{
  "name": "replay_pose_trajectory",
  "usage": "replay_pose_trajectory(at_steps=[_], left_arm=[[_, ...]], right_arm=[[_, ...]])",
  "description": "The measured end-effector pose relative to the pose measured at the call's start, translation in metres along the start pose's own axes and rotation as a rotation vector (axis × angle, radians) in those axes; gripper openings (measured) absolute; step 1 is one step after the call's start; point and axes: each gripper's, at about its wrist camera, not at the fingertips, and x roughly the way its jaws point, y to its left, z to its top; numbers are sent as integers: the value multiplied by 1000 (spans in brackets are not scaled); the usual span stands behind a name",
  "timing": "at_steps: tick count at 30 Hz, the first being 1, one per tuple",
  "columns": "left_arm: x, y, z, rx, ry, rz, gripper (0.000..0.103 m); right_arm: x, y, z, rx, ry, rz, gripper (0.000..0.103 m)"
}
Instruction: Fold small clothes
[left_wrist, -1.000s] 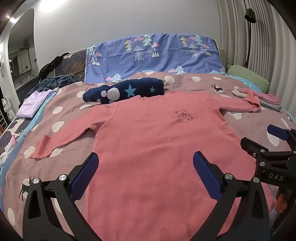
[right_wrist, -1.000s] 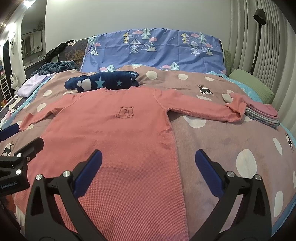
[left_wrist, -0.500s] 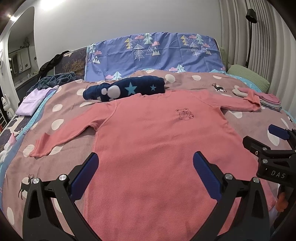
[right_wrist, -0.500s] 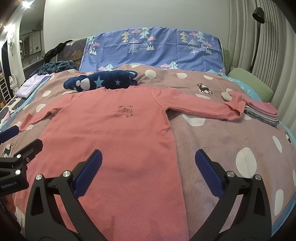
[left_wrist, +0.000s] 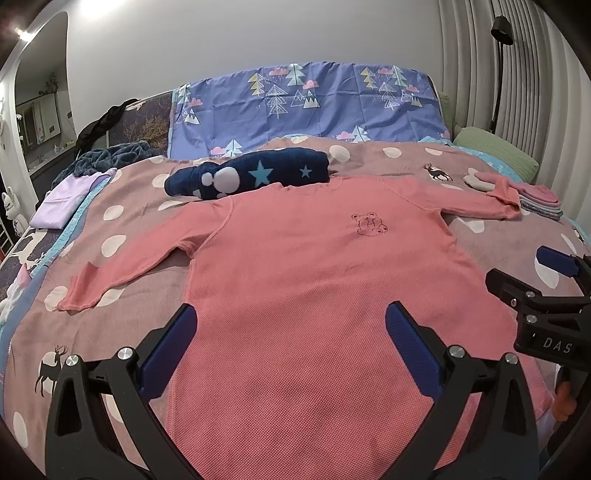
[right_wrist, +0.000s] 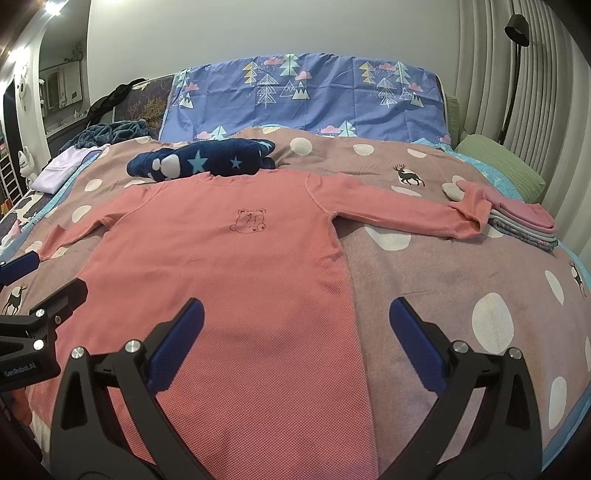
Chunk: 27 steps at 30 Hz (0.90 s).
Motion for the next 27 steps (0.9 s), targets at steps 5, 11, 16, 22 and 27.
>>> replay_pose_trajectory(at_steps=[5, 11, 16, 22, 27], left_arm=[[2, 0, -4, 5, 7, 7, 102], [6, 1, -7, 5, 11, 21, 102], [5, 3, -6, 0, 16, 15, 102], [6, 1, -7, 8, 21, 0, 102], [6, 0, -7, 7, 22, -4, 102]], right_arm=[[0, 0, -1, -1, 1, -1, 101], [0, 0, 0, 1, 2, 1, 101], [0, 0, 0, 1, 2, 0, 101], [1, 1, 0, 0, 4, 1, 101], [5, 4, -3, -5, 11, -2, 101]])
